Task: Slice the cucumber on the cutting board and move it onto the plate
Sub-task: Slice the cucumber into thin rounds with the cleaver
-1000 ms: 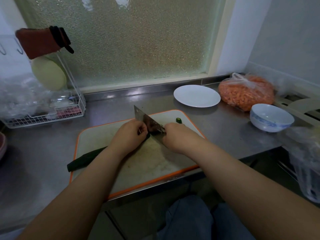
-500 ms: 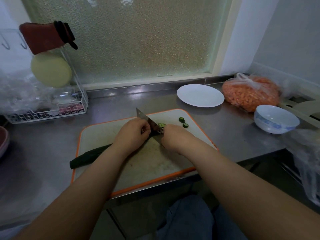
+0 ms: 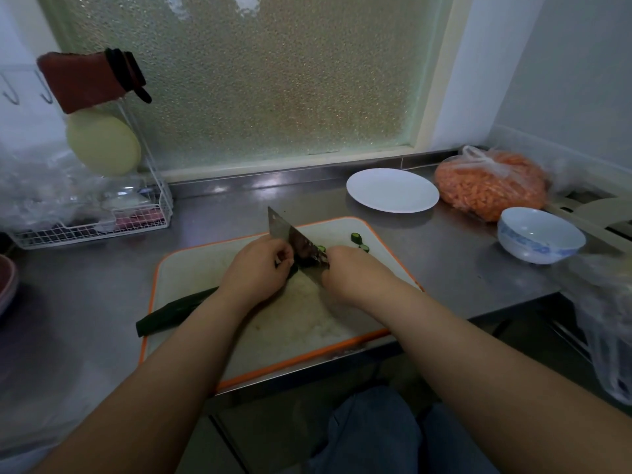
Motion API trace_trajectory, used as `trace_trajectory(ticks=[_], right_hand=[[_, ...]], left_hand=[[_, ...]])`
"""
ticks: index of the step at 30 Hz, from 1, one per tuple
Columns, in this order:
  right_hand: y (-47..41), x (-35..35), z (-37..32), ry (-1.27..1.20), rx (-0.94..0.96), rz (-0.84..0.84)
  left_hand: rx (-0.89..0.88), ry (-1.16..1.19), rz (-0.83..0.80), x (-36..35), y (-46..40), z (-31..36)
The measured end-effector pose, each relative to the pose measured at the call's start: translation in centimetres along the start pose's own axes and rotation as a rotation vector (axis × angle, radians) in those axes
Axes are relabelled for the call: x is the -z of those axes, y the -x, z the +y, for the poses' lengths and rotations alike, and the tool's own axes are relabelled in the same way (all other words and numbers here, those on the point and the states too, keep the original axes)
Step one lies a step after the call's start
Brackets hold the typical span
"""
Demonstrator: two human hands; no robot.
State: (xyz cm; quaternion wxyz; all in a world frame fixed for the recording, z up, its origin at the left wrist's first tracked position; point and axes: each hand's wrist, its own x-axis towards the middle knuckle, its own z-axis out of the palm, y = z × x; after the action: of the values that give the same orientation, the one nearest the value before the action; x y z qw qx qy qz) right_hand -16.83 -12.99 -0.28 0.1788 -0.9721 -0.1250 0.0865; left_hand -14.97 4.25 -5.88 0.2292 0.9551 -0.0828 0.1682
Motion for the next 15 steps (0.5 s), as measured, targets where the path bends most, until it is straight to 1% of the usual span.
trace_trajectory(ticks=[10,15], right_hand=[[0.5,0.7,-0.7,0.029,0.008,-0.006],[0.0,0.5,-1.1,0.051,-0.019,-0.035]], left_hand=[[0.006,0.018,0.008,-0.1,0.0,-0.1],[0.015,0.016,0.0,-0.1,0.0,-0.1]])
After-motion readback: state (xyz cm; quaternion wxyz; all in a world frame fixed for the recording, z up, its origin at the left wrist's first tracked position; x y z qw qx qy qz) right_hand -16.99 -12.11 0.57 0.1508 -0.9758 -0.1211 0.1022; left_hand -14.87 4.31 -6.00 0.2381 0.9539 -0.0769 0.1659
